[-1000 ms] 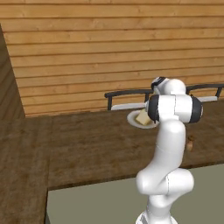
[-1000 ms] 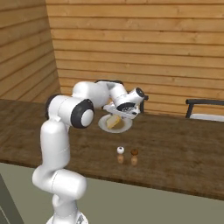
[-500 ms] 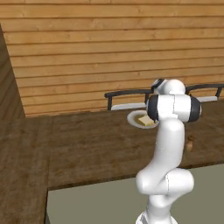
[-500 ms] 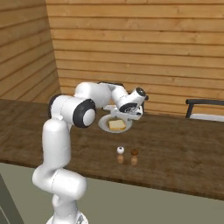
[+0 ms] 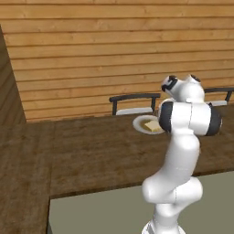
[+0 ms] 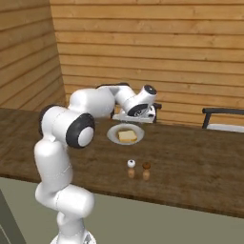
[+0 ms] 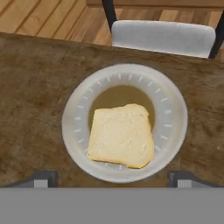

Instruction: Start the toaster. Once the lever pops up, take the bread to the plate on the dining counter.

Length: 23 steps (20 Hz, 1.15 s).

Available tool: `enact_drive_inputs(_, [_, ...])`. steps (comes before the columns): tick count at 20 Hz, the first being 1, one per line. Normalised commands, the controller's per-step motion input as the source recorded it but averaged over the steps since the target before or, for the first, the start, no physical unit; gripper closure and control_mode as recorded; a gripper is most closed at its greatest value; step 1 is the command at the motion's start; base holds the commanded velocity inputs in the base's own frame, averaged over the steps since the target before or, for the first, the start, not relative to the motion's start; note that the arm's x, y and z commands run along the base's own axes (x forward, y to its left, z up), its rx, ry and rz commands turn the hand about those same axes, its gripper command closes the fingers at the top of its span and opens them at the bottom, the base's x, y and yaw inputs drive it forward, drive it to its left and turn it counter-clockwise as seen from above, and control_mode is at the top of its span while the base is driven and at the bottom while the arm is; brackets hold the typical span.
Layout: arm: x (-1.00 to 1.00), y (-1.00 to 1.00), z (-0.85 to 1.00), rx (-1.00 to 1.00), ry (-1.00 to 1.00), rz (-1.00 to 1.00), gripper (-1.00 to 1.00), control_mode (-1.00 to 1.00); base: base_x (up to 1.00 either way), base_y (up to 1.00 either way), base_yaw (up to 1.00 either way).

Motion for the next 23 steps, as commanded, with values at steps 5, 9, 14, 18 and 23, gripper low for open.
enact_drive_inputs(5, [-1.00,0.31,0.61,-0.06,-0.04,-0.15,-1.00,-1.00,0.00,0.00,0.00])
enact_drive_inputs(9, [-1.00,0.62,0.09,-0.22,-0.04,-0.22,-1.00,-1.00,0.00,0.00,0.00])
enact_drive_inputs(14, [-1.00,0.47,0.00,-0.18,0.00,-0.25,-1.00,-1.00,0.00,0.00,0.00])
enact_drive_inputs(18, [-1.00,0.38,0.00,-0.12,0.00,-0.26,-1.00,-1.00,0.00,0.00,0.00])
enact_drive_inputs(23, [-1.00,0.18,0.28,-0.02,0.00,-0.23,-1.00,-1.00,0.00,0.00,0.00])
